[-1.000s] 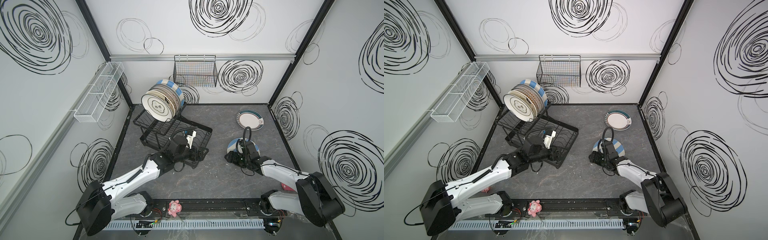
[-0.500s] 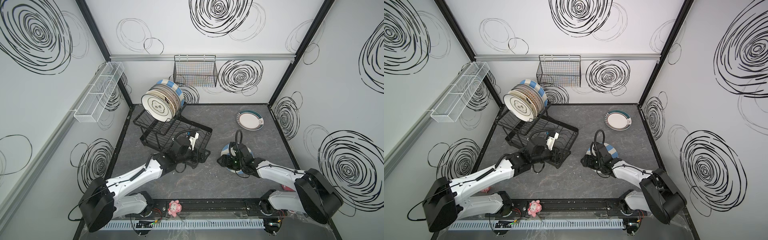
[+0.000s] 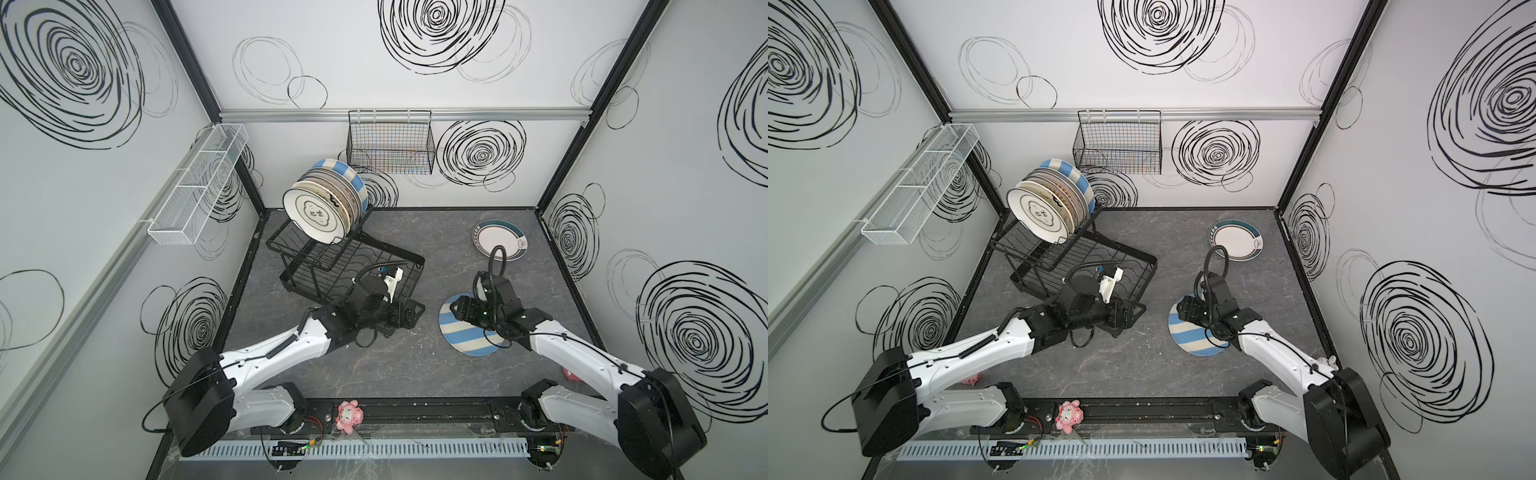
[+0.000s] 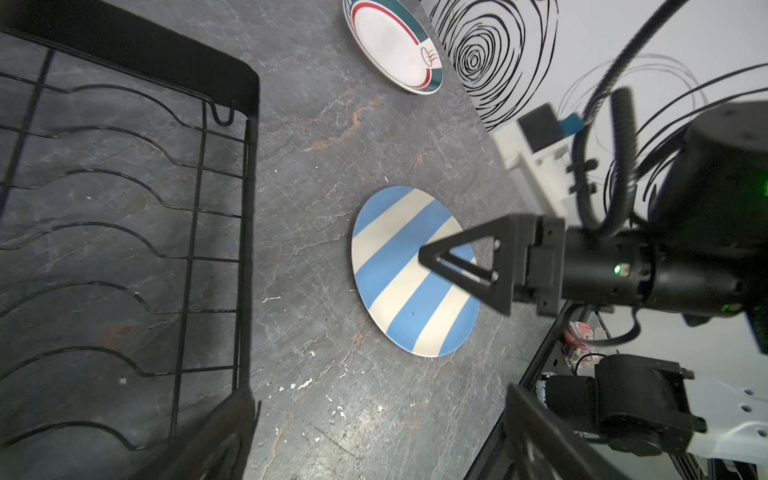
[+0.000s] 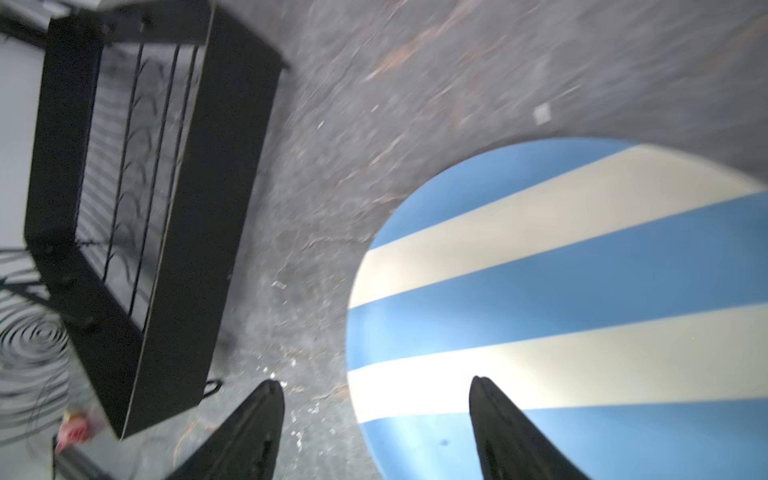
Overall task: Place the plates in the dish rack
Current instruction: 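Drag the striped plate toward the robot while the left gripper reaches toward it, then push the striped plate with the left gripper toward the right gripper, pinch rim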
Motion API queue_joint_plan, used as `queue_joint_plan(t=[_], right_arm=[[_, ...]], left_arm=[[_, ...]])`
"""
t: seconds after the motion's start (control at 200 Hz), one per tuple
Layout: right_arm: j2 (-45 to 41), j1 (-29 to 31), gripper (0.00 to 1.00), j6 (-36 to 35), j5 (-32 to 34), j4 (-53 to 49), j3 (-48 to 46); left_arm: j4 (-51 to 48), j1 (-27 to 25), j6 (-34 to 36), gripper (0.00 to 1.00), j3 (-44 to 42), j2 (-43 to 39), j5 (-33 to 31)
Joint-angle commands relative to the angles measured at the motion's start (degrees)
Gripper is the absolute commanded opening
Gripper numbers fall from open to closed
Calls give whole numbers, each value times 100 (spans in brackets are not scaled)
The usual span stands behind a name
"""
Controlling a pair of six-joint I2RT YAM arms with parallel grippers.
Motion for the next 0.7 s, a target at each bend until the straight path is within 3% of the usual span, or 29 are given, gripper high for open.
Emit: queue_joint_plan(t=[0.0,0.065,0.18,0.365,0.695], right_arm=[[-434,-372,75,-197,1078,-926,-118],[-704,-553,75,-215,1500,-869,-307],[-1011,-859,76,-242,1517,-747,-418],[-881,-1453,76,-402,1195,-489,-565],[-599,-1887,76,-460,484,72,-1046]], left_arm=[[467,-255,-115,96,191,317,-217],[601,-371,-175,96,237,589,-214],[718,-547,-252,96,400,1080,-229],[1031,-726,-366,96,613,1862,-180],[1142,-754,-349,96,1035,2791,-161]])
